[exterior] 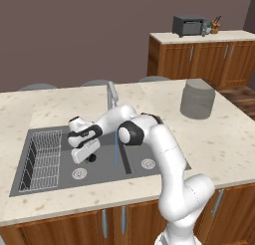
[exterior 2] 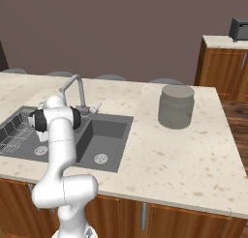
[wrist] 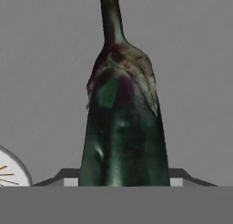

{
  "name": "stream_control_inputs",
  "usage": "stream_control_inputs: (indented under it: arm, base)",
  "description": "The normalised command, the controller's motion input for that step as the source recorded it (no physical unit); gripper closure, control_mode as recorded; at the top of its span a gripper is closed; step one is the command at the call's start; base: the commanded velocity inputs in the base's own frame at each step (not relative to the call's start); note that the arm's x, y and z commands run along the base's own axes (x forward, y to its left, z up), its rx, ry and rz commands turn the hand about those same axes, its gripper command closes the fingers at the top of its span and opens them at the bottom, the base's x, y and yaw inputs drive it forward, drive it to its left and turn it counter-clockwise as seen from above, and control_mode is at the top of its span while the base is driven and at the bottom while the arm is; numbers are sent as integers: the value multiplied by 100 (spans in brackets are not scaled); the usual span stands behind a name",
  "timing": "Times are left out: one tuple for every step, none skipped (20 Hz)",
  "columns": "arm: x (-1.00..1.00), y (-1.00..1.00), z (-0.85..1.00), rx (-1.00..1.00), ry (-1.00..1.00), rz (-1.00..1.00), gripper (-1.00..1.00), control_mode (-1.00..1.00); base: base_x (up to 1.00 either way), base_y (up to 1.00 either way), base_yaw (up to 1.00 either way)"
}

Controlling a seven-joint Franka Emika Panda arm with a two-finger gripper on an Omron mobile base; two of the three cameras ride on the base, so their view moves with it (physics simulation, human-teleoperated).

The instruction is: Turn on the sink faucet. Then move the eggplant from the counter to the sink. Turn off the sink. Move the vegetable from the sink to the pot next to the stove. Finally move the pot to the front right burner.

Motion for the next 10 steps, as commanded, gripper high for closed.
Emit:
stream_control_inputs:
  arm:
    - [10, 2, -20, 0, -3, -2, -100, -100]
    - [0, 4, -10, 0, -2, -3, -100, -100]
    - [0, 0, -1, 0, -3, -2, -100, -100]
    - [0, 0, 0, 0, -2, -2, -100, -100]
    - [0, 0, 0, 0, -2, -4, -100, -100]
    - [-8, 0, 6, 0, -1, -6, -100, -100]
    - [-6, 0, 0, 0, 0, -7, -100, -100]
    - [-10, 0, 1, 0, 0, -6, -100, -100]
    - [-14, 0, 2, 0, -1, -6, -100, -100]
    - [-33, 0, 13, 0, -4, -10, -100, -100]
  base:
    - [0, 0, 0]
    - [0, 0, 0]
    - [0, 0, 0]
    - [0, 0, 0]
    - [0, 0, 0]
    - [0, 0, 0]
    - [0, 0, 0]
    - [0, 0, 0]
    - [0, 0, 0]
    - [0, 0, 0]
